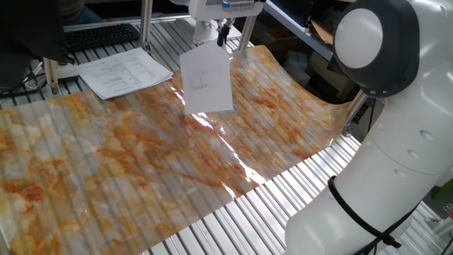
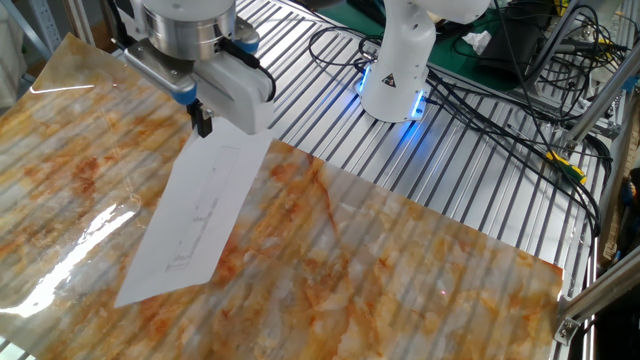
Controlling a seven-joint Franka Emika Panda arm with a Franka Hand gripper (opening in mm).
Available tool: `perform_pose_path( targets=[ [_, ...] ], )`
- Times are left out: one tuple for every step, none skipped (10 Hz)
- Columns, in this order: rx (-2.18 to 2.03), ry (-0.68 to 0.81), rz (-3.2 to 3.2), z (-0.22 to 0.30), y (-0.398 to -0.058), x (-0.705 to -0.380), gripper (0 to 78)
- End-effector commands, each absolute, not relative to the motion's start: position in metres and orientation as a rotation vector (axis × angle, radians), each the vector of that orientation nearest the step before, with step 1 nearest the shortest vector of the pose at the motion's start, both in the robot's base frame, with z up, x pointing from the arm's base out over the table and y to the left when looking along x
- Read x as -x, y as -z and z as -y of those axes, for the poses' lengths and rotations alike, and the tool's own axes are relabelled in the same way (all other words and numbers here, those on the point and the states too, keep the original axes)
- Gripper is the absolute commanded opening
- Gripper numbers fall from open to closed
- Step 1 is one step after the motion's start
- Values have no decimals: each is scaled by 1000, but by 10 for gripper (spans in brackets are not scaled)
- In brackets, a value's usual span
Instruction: Flip over and spread out the paper that is laid flat on the table
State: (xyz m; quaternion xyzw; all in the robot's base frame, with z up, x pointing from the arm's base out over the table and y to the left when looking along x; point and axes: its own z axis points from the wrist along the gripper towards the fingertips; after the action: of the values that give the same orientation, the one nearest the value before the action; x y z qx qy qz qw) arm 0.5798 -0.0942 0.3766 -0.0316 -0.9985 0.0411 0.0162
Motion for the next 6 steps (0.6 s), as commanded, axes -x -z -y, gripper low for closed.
perform_pose_path(
  targets=[
    [72,-129,3111,95,-378,-580,13],
    [70,-127,3110,95,-378,-580,13],
    [77,-110,3098,95,-378,-580,13],
    [129,-87,3096,95,-378,-580,13],
    [196,-87,3086,95,-378,-580,13],
    [243,-85,3079,95,-378,-580,13]
  ],
)
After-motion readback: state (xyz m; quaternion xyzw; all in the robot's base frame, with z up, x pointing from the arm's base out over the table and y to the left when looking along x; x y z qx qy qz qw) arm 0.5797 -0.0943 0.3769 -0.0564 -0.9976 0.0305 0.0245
